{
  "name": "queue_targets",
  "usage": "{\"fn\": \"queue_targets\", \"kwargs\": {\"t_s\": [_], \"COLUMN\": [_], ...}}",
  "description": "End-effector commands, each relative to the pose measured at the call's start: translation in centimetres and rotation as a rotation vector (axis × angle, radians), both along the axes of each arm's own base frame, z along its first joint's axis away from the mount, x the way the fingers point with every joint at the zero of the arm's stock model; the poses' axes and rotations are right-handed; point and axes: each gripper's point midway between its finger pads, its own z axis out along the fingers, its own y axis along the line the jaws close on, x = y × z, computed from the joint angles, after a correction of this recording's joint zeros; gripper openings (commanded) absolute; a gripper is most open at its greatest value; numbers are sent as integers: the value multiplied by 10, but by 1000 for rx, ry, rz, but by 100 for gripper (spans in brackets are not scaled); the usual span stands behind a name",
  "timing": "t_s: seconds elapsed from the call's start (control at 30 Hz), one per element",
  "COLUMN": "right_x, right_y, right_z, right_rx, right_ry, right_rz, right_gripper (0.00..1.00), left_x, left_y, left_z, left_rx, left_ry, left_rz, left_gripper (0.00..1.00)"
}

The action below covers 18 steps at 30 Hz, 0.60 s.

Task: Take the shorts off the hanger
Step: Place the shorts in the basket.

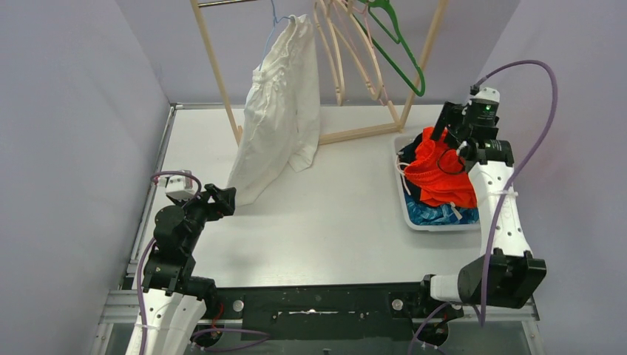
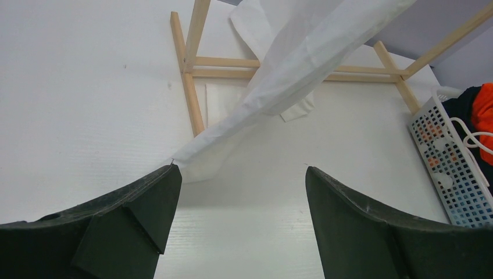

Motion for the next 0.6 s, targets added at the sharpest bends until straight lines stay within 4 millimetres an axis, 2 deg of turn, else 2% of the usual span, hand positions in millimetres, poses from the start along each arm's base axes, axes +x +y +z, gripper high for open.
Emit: {"fn": "queue_targets", "kwargs": {"t_s": [0.0, 0.13, 0.27, 0.33, 0.4, 0.57], "right_x": [-19, -41, -52, -48, -38, -11], "right_y": [-20, -29, -29, -24, -8, 8], "right_z": [37, 26, -10, -25, -40, -57], "right_rx": [-62, -44, 48, 118, 183, 272], "right_ry": [-94, -84, -77, -71, -57, -54], "right_rz": [-96, -181, -186, -154, -73, 10], "right_gripper": [80, 79, 66, 64, 62, 42], "left_x": [3, 3, 2, 2, 3, 4], "left_y": [0, -1, -1, -1, -2, -3], "left_z": [21, 21, 22, 21, 20, 18], "left_rx": [-22, -22, -24, -23, -23, -22], "left_ry": [-73, -75, -79, -77, -74, -59], "left_rz": [1, -1, -2, -4, -7, -14], "left_gripper": [79, 79, 79, 79, 79, 79]}}
